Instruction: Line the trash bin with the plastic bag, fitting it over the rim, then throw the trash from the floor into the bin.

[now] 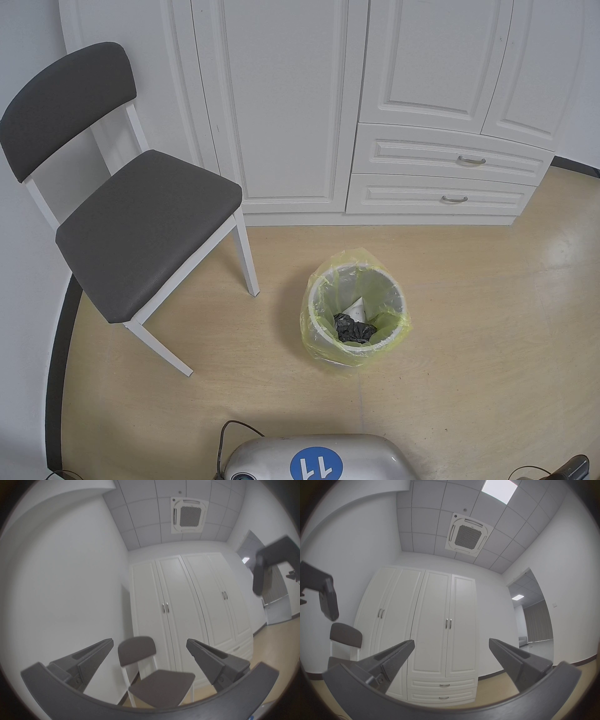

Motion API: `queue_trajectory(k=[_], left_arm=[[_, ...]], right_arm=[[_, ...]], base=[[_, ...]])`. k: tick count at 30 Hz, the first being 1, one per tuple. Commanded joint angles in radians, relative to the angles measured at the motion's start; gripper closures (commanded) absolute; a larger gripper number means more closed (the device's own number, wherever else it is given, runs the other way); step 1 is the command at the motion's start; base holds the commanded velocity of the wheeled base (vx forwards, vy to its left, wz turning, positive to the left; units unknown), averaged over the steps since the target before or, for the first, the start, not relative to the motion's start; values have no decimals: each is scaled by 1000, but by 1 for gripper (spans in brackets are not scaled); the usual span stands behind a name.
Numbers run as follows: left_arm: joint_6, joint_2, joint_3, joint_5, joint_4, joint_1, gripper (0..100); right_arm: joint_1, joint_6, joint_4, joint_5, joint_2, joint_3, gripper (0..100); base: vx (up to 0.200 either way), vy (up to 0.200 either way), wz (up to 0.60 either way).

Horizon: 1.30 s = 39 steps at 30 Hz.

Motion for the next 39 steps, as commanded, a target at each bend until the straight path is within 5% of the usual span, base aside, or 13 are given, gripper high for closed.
queue_trajectory(k=[1,7,26,39], left_arm=[[14,-8,391,-53,-201,-1,0],[3,-10,541,-55,-209,-1,0],[-14,-13,541,-61,121,0,0],[-150,-13,535,-130,227,0,0]], right_arm=[[0,-3,-198,1,-11,306,0],[0,-6,-243,1,-11,377,0],[0,-6,-342,1,-11,514,0],[0,-46,-328,10,-11,549,0]], base=[[0,0,0],[0,0,0],[0,0,0],[0,0,0]])
